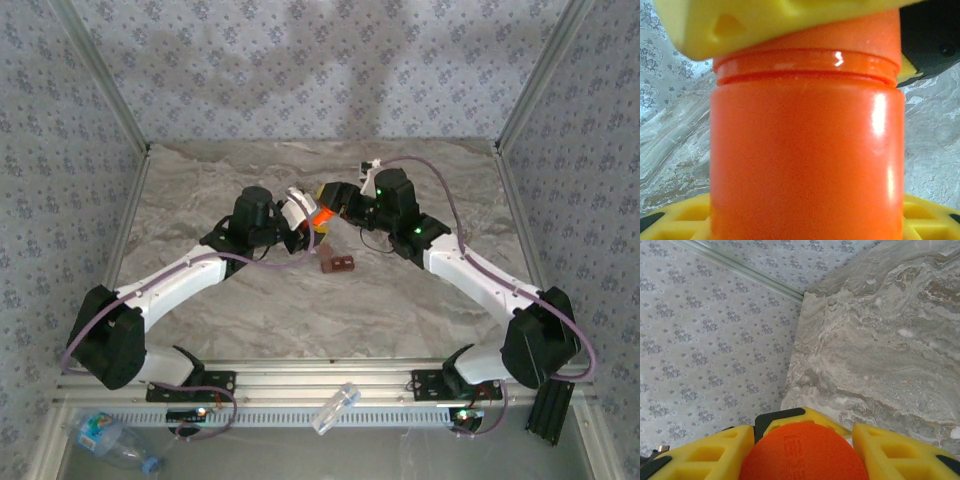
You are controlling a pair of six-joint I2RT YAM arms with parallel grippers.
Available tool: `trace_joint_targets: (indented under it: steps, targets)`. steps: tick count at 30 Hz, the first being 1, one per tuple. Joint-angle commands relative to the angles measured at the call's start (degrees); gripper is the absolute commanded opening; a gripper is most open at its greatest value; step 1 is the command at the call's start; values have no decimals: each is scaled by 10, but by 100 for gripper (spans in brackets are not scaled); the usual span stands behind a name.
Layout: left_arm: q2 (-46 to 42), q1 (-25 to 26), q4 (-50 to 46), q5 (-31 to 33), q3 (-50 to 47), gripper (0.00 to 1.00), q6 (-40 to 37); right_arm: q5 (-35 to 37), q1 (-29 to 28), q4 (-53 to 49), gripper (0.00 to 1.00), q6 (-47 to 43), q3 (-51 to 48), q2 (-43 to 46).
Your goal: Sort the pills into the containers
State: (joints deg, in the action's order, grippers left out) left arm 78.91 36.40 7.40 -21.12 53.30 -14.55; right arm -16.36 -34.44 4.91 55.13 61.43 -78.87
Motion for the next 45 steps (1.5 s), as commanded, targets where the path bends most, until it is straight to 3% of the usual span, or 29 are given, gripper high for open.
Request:
trace_joint_targets:
  steps: [1, 6, 13, 16, 18, 20, 22, 26, 29, 34, 45]
  targets:
    - [-7, 3, 29, -7, 6, 0, -4, 7, -1, 3, 41, -12, 0, 9]
    - [-13, 3, 22, -32, 11, 0, 9, -31, 15, 30, 33, -67, -7, 2]
    - [-32, -6, -14, -144, 26, 0, 39, -253, 96, 74, 36, -264, 0, -30]
    - [-40, -9, -25, -185, 28, 0, 50, -340, 131, 99, 37, -278, -2, -48]
    - [-38, -9, -32, -200, 31, 0, 55, -358, 139, 110, 38, -262, 3, -58]
    - [-33, -8, -33, -189, 31, 0, 57, -347, 139, 119, 42, -243, 4, -60]
    - [-30, -8, -30, -161, 28, 0, 53, -321, 141, 126, 62, -208, 3, -54]
    - [-29, -6, -26, -66, 20, 0, 20, -198, 152, 63, 76, -112, -2, -18]
    - [-30, -4, -17, -5, 10, 0, -16, -109, 154, -15, 77, -34, -10, 15]
    - [-23, -3, -16, 23, 5, 0, -47, -62, 136, -29, 80, 38, -32, 46]
    - [-9, 0, -15, 12, 16, 0, -44, -25, 46, -65, 83, 20, 21, 23]
